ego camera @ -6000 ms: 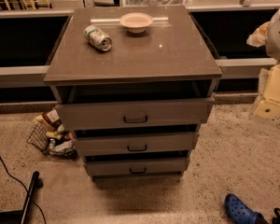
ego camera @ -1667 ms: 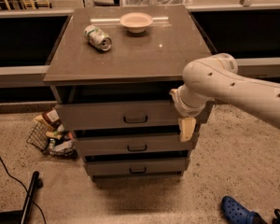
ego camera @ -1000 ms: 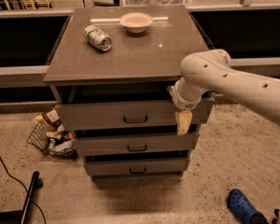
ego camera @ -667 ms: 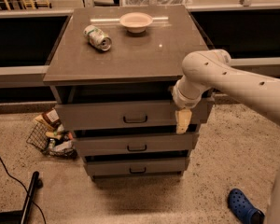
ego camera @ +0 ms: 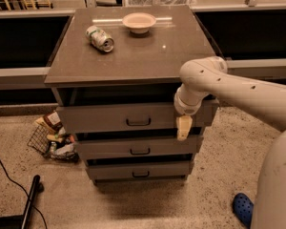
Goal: Open top drawer
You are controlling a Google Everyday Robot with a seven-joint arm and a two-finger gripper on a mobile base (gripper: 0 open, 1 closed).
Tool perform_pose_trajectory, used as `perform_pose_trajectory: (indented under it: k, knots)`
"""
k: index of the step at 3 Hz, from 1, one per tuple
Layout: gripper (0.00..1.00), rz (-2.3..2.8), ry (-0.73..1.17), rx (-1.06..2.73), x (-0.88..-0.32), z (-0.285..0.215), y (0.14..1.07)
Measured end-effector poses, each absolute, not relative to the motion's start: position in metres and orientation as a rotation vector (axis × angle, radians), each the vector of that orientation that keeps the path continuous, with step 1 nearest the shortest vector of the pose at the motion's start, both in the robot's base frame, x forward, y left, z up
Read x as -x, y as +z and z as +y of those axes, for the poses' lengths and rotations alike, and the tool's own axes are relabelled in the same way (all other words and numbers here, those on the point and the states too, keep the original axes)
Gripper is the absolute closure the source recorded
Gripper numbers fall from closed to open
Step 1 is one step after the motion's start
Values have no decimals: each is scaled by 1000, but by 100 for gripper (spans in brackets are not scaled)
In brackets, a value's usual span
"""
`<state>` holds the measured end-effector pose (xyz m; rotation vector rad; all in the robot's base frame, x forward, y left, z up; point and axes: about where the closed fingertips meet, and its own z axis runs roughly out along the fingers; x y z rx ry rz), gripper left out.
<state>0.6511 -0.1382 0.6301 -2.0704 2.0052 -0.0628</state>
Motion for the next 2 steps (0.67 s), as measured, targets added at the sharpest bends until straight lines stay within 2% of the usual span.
perform_pose_trajectory:
  k: [1,2]
  knots:
    - [19,2015,-82,2071,-650,-137,627]
    - [42,2011,-77,2073,-642,-137,628]
